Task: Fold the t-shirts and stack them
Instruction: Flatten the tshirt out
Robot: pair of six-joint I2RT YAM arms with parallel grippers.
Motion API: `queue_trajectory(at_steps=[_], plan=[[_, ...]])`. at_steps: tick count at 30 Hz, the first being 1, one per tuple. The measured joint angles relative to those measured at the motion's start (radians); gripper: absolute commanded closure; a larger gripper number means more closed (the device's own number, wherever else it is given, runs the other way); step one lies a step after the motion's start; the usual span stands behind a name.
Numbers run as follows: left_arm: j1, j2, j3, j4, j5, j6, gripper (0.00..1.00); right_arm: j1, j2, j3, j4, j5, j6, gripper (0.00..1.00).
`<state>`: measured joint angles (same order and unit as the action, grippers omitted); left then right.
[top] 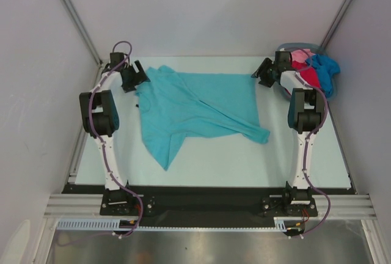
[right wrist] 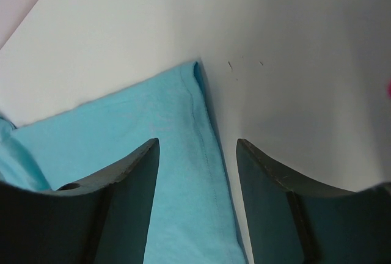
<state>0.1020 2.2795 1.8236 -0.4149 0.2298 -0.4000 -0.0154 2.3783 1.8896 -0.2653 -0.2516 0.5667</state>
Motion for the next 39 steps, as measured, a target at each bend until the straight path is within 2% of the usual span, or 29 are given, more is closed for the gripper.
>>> queue_trajectory(at_steps=[17, 27, 39], plan=[[-0.106, 0.034, 0.085, -0.033, -0.018, 0.019, 0.08, 0.038, 0.101, 0.138, -0.01, -0.003, 0.028, 0.41], [-0.061, 0.034, 0.085, -0.051, -0.124, 0.028, 0.08, 0.04, 0.101, 0.137, -0.008, -0.004, 0.028, 0.41], [-0.001, 0.085, 0.156, -0.112, -0.177, 0.037, 0.08, 0.036, 0.095, 0.103, 0.042, -0.018, 0.035, 0.42]])
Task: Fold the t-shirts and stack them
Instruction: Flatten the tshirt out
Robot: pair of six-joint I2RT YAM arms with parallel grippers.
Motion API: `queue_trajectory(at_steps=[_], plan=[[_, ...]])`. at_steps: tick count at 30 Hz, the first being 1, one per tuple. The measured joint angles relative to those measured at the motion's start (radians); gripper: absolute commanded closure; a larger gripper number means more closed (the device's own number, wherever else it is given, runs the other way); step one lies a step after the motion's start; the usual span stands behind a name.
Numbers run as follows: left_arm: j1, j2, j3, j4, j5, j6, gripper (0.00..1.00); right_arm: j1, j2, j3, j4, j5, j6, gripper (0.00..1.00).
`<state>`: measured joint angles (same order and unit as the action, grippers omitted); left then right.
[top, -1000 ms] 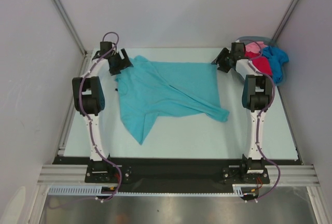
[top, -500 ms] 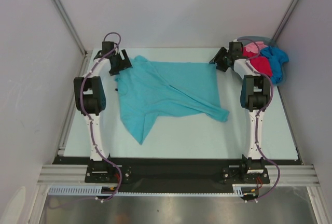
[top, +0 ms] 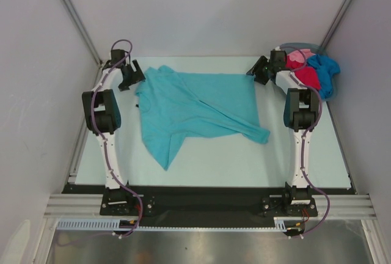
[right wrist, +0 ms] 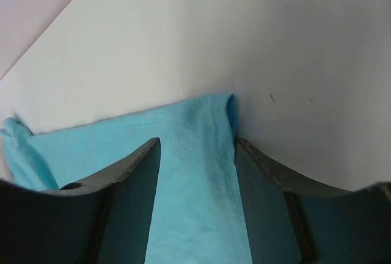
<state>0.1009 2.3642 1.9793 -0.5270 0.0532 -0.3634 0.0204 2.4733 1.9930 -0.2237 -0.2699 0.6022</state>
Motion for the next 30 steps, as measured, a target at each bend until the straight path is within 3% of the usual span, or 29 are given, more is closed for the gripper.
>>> queue_trajectory(at_steps=[19, 27, 30], plan=[[-0.038, 0.034, 0.037, -0.011, 0.006, 0.007, 0.09, -0.002, -0.018, -0.042, 0.042, -0.008, 0.012, 0.43], [-0.055, 0.037, 0.041, -0.014, 0.029, 0.006, 0.14, -0.001, -0.016, -0.037, 0.02, -0.012, 0.03, 0.52], [-0.058, 0.037, 0.041, -0.015, 0.029, 0.006, 0.17, 0.002, -0.01, -0.027, 0.006, -0.013, 0.034, 0.6]])
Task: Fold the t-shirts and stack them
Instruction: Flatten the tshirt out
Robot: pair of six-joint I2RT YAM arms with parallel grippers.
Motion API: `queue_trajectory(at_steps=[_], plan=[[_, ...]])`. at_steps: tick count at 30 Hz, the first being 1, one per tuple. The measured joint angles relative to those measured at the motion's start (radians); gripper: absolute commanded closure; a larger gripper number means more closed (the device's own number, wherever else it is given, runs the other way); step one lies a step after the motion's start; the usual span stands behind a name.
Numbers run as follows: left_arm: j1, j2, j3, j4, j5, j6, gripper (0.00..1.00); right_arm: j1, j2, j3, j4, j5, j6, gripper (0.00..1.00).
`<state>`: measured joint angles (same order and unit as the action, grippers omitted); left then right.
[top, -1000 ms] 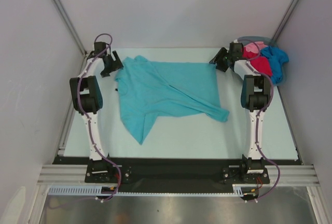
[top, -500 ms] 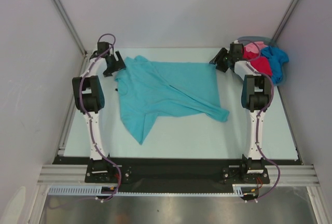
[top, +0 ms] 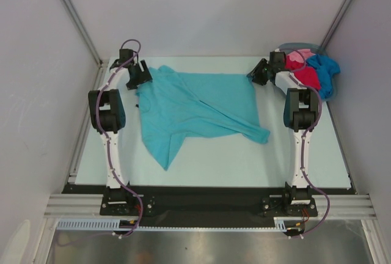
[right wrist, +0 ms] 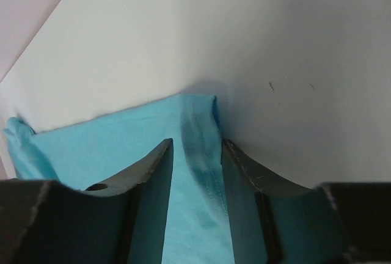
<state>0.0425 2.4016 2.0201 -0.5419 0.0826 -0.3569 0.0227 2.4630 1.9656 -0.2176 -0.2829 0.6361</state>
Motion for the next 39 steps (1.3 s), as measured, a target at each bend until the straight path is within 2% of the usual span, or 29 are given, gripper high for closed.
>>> queue_trajectory(at_steps=[2, 5, 6, 8, 9, 10, 12, 23, 27, 30, 35, 39], plan=[[-0.002, 0.0, 0.0, 0.0, 0.001, 0.0, 0.18, 0.004, 0.002, 0.004, -0.009, 0.001, 0.0, 0.69], [-0.004, 0.0, 0.0, -0.002, 0.003, -0.001, 0.29, 0.011, 0.01, 0.007, -0.018, 0.001, 0.002, 0.81], [-0.004, 0.0, 0.0, -0.003, 0.003, -0.002, 0.38, 0.013, 0.011, 0.008, -0.021, 0.002, 0.004, 0.84], [-0.005, 0.0, 0.0, -0.005, 0.002, -0.005, 0.48, 0.014, 0.013, 0.008, -0.024, 0.002, 0.002, 0.94], [-0.005, 0.0, 0.0, -0.006, 0.002, -0.005, 0.59, 0.015, 0.013, 0.008, -0.027, 0.005, 0.003, 0.99], [-0.005, 0.0, 0.0, -0.007, 0.002, -0.003, 0.66, 0.016, 0.013, 0.008, -0.029, 0.005, 0.003, 1.0], [-0.006, 0.0, 0.0, -0.008, -0.002, -0.002, 0.74, 0.015, 0.013, 0.008, -0.032, 0.009, 0.002, 1.0], [-0.018, 0.0, 0.0, -0.017, -0.085, 0.0, 0.8, 0.024, 0.019, 0.062, -0.103, 0.082, -0.014, 1.0], [-0.024, -0.001, 0.0, -0.02, -0.146, -0.001, 0.89, 0.023, 0.048, 0.15, -0.156, 0.117, -0.02, 1.0], [-0.024, -0.002, 0.0, -0.024, -0.188, -0.001, 0.92, 0.019, 0.053, 0.193, -0.183, 0.141, -0.02, 1.0], [-0.019, -0.008, 0.003, -0.032, -0.223, -0.001, 0.94, 0.011, 0.062, 0.269, -0.212, 0.175, -0.02, 1.0], [-0.015, -0.008, 0.027, -0.049, -0.229, -0.001, 0.9, 0.003, 0.09, 0.346, -0.233, 0.19, -0.021, 1.0]])
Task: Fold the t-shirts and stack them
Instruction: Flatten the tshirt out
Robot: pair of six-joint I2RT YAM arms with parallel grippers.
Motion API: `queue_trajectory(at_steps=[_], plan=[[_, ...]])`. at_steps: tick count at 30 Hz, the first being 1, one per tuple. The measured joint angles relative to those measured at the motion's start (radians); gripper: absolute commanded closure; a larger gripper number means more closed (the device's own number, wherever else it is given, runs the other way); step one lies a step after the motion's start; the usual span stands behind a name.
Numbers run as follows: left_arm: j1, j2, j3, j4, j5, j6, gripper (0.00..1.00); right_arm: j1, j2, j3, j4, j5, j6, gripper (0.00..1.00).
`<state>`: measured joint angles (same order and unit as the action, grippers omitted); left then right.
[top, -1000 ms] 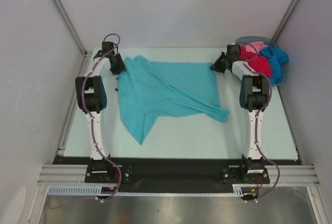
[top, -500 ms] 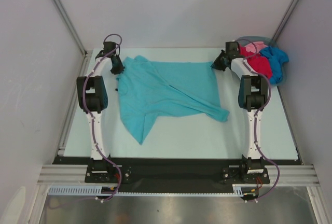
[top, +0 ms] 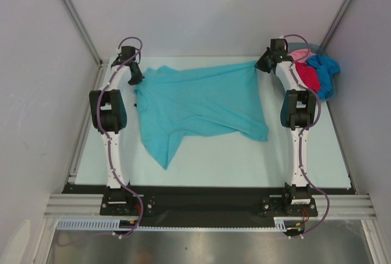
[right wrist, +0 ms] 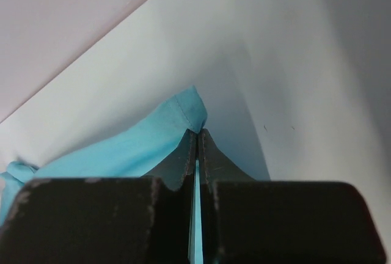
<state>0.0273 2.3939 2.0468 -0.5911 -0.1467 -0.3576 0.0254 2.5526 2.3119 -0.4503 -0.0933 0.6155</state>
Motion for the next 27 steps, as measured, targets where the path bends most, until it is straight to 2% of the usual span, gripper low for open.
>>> queue_trajectory(at_steps=[3, 14, 19, 27], plan=[[0.001, 0.0, 0.032, -0.003, 0.007, 0.0, 0.85, -0.004, 0.023, 0.038, -0.004, 0.005, -0.003, 1.0], [0.01, 0.0, 0.13, 0.006, 0.047, -0.006, 0.83, -0.012, 0.061, 0.042, 0.034, 0.013, 0.005, 1.0], [0.02, 0.0, 0.163, 0.023, 0.069, -0.013, 0.84, -0.024, 0.068, 0.062, 0.084, 0.0, 0.027, 1.0], [0.023, 0.016, 0.164, 0.03, 0.101, -0.02, 0.8, -0.048, 0.073, 0.078, 0.204, -0.022, 0.047, 1.0]])
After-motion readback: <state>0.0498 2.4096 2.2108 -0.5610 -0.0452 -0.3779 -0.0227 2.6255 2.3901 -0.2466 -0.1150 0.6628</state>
